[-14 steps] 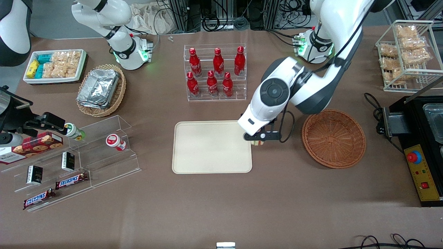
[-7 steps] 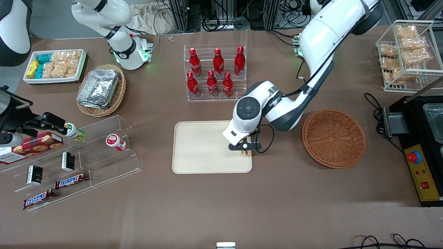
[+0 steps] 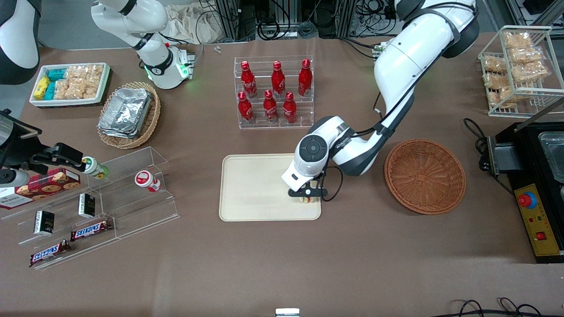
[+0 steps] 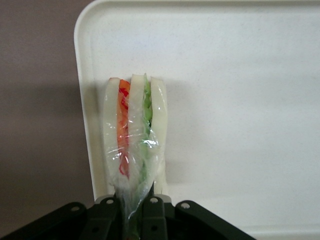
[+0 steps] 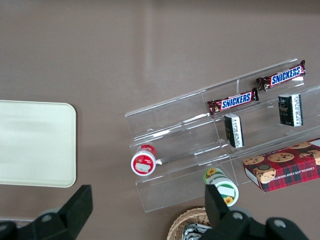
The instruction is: Place sandwich from basket to tray
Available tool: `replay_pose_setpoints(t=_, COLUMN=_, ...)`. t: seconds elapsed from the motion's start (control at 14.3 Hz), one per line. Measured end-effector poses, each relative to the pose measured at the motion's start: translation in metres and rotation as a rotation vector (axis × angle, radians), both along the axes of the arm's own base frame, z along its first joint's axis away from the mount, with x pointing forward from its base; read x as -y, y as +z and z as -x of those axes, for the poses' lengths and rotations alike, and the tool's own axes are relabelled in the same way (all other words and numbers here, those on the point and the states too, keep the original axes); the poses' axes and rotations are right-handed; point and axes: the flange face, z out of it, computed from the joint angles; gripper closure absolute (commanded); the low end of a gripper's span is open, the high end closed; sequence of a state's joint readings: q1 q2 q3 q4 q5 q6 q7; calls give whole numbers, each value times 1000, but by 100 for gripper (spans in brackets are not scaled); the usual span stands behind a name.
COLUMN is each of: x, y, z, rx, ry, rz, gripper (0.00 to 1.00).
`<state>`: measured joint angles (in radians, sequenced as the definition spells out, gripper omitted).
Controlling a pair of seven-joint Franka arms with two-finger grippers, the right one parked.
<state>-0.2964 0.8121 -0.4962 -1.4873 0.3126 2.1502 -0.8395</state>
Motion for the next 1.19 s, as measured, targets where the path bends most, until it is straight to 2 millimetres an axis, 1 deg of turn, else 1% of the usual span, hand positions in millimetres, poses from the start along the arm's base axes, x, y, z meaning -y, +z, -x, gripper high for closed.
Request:
replay_pose_setpoints(t=0.07, x=0, y=1, z=-1, rx=2, ry=1, rz=3, gripper=0)
replay_pose_setpoints(t=0.28, x=1, y=3, z=-3, rx=6, ry=24, rz=4, gripper=0)
replay_pose_setpoints(t=0.42, x=0, y=11, z=-8, rx=15, ry=63, rz=3, gripper=0)
replay_pose_setpoints(t=0.49, x=-2, y=21, z=-10, rx=16, ry=73, rz=-9, gripper=0)
replay_pose_setpoints(t=0.56, x=-8, y=36, z=-14, rx=14, ry=81, rz=-34, gripper=0)
replay_pose_setpoints(t=0.63, x=-18, y=56, z=-19, rx=13, ry=91, rz=-62, gripper=0)
replay_pose_setpoints(t=0.77, x=-48, y=104, z=-28, rx=15, ry=103, rz=-119, gripper=0)
replay_pose_setpoints(t=0.91, x=-89, y=152, z=-35, rx=-19, ry=61, rz=-150, gripper=0)
replay_pose_setpoints(t=1.05, x=-139, y=194, z=-43, rx=-78, ry=5, rz=-135, gripper=0)
replay_pose_setpoints(t=1.19, x=-199, y=224, z=-54, rx=-111, ry=-40, rz=-124, gripper=0)
